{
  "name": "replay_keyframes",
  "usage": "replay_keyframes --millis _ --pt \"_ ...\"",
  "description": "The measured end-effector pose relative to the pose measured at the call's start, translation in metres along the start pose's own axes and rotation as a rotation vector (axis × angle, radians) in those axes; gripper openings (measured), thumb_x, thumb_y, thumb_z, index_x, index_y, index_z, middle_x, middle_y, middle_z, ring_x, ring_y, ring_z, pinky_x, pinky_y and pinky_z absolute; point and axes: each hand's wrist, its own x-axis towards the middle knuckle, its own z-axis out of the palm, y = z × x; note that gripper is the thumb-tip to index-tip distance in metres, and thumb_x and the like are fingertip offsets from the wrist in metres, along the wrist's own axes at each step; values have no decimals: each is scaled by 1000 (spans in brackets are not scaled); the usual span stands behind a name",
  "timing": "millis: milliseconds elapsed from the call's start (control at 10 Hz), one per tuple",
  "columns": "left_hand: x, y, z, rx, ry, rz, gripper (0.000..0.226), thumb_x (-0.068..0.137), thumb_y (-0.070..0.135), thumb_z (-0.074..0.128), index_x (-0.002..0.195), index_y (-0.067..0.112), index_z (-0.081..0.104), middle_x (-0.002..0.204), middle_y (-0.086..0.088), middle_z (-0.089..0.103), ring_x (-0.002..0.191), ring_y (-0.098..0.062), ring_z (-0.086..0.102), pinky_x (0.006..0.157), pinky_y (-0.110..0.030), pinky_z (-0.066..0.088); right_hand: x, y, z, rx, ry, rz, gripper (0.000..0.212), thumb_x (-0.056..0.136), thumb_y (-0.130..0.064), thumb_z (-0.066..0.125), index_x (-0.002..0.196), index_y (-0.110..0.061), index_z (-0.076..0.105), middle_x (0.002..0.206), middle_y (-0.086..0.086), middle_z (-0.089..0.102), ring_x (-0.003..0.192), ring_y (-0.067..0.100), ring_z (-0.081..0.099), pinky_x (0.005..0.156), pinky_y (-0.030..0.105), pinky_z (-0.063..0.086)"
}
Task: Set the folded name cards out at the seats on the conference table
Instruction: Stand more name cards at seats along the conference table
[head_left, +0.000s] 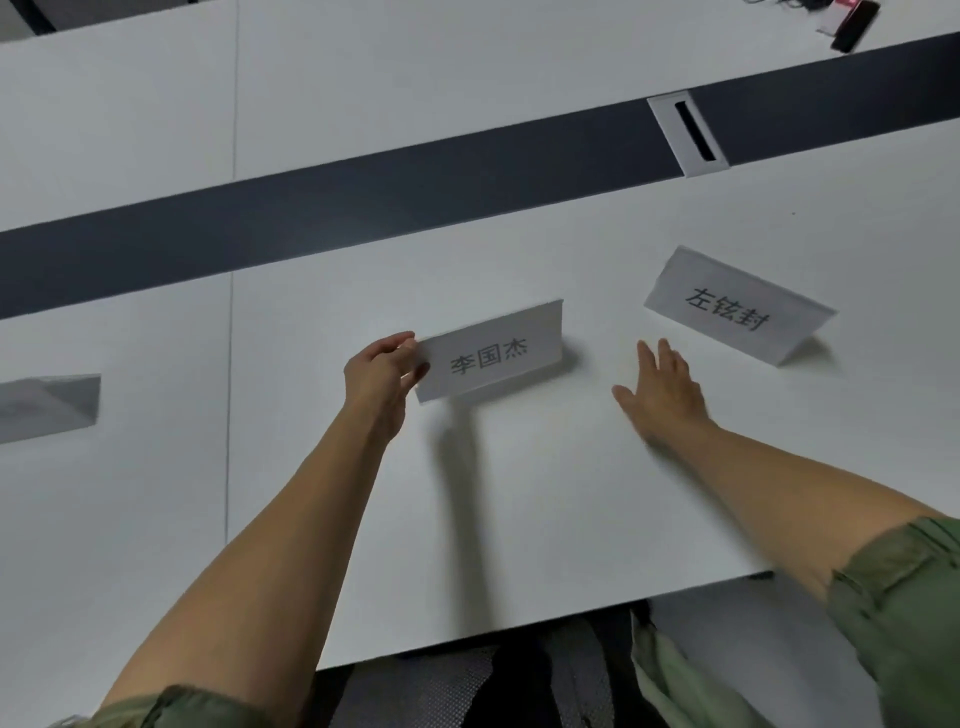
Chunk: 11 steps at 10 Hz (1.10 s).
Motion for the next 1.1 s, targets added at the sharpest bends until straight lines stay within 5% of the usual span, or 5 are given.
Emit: replay_keyframes --millis 200,1100 --pt "22 9 -43 52 47 7 19 89 -6 58 107 -5 63 92 -11 56 78 -19 56 81 -35 55 -5 -24 15 -67 -175 65 109 80 -69 57 155 -16 -2 162 13 -12 149 32 -10 114 52 23" --pt "101 26 -38 164 13 56 12 92 -4 54 101 -1 62 90 -7 53 76 -15 53 77 -33 58 1 -24 21 -126 -182 77 109 82 -69 54 154 -15 -7 161 15 -16 149 34 -12 112 56 25"
